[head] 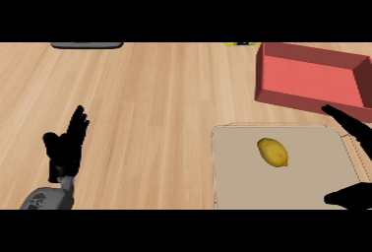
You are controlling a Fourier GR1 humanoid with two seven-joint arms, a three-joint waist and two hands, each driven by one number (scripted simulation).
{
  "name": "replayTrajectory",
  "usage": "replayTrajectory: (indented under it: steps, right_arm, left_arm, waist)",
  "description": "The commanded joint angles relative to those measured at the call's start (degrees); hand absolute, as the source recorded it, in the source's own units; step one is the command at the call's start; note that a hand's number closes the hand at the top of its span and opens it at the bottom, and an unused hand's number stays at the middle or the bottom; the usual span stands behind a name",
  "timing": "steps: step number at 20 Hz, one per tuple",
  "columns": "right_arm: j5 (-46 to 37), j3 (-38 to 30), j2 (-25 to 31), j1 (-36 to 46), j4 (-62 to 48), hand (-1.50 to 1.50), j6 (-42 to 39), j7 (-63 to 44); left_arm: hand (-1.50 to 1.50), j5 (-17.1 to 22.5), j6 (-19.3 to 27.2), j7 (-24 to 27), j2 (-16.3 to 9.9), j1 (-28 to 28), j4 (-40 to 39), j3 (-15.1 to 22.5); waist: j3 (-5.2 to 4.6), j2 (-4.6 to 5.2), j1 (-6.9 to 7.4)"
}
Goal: Pick the lemon from the tray and place it in the cardboard box
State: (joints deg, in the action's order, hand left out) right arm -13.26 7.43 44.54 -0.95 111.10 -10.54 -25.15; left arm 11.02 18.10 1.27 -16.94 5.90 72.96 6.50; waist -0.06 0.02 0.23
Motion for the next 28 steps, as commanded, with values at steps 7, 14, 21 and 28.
replayTrajectory:
  steps: [7, 14, 21, 28]
  right_arm:
    - [-4.78, 5.34, -9.45, 7.88, 1.19, -1.5, -9.38, -16.62]
    - [-11.72, 6.96, -15.67, 6.36, 0.96, -1.5, -10.93, -18.73]
    - [-15.02, 5.11, -21.06, 12.69, -5.06, -1.5, -15.67, -20.91]
    - [-18.24, 2.47, -24.05, 8.91, -5.46, -1.5, -16.48, -18.75]
  left_arm:
    - [0.0, -1.33, -1.89, -2.05, 0.86, -1.13, 2.69, -2.19]
    - [0.0, -4.5, -0.75, -2.95, 3.91, -5.39, 6.71, -0.89]
    - [0.0, -5.01, -3.47, -1.28, 4.39, 2.21, -1.77, -5.68]
    - [0.0, -9.83, -0.84, -6.07, 6.64, -1.02, 5.46, -3.49]
  waist:
    - [0.04, -0.02, 0.04]
    - [0.06, -0.09, -0.05]
    - [0.05, 0.02, -0.16]
    - [0.07, -0.04, -0.21]
